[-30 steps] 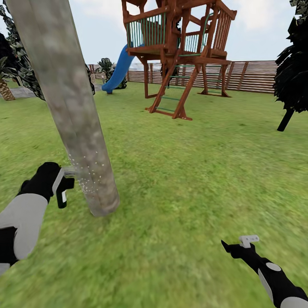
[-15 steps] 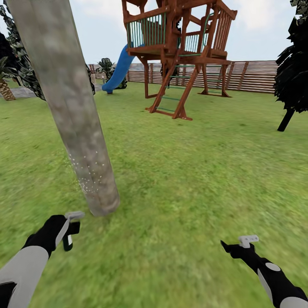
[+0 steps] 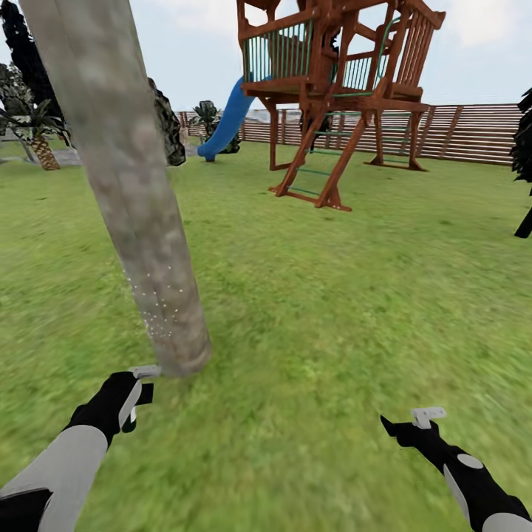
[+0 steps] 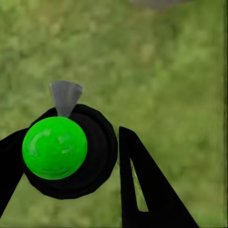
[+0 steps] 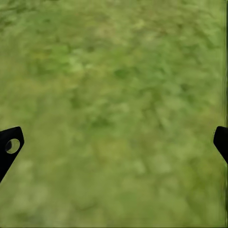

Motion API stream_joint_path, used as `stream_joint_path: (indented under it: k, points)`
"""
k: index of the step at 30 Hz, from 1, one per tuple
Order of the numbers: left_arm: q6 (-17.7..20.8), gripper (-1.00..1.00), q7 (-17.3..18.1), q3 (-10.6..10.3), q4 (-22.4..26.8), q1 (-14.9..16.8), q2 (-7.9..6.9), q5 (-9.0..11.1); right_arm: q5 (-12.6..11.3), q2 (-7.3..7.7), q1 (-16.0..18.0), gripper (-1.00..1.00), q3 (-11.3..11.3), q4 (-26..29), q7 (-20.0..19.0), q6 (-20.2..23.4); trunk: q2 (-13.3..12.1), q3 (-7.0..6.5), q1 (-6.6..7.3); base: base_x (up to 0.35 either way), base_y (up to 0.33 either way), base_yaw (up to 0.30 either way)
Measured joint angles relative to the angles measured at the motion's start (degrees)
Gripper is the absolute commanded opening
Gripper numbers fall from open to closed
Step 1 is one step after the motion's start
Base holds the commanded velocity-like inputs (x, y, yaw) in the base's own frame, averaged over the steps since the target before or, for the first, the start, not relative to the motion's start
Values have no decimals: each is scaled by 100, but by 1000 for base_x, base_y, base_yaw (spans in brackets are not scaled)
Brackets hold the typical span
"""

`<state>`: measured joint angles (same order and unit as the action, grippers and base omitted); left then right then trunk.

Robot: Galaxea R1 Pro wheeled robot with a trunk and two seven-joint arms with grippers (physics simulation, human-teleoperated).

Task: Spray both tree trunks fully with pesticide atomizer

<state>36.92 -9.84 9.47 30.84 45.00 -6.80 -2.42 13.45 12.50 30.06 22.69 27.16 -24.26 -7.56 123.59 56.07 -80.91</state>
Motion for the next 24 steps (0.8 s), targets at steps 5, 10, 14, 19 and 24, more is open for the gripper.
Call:
stream_joint_path:
  k: [5,10,14,19,24]
  points:
    - [6,-100,0,-2,0,0,24,52,0,-2,0,100,-2,0,0,0,0,0,0,24,-311,229]
    - [7,-100,0,2,1,0,70,54,0,-2,0,100,-2,0,0,0,0,0,0,0,-314,276]
    - [8,-100,0,33,1,0,67,57,0,-2,0,100,-2,0,0,0,0,0,0,36,-321,277]
    - [8,-100,0,42,1,0,72,63,0,-3,0,100,-2,0,0,0,0,0,0,150,-309,277]
    - [8,-100,0,41,0,0,73,62,0,-5,0,100,-2,0,0,0,0,0,0,178,-298,277]
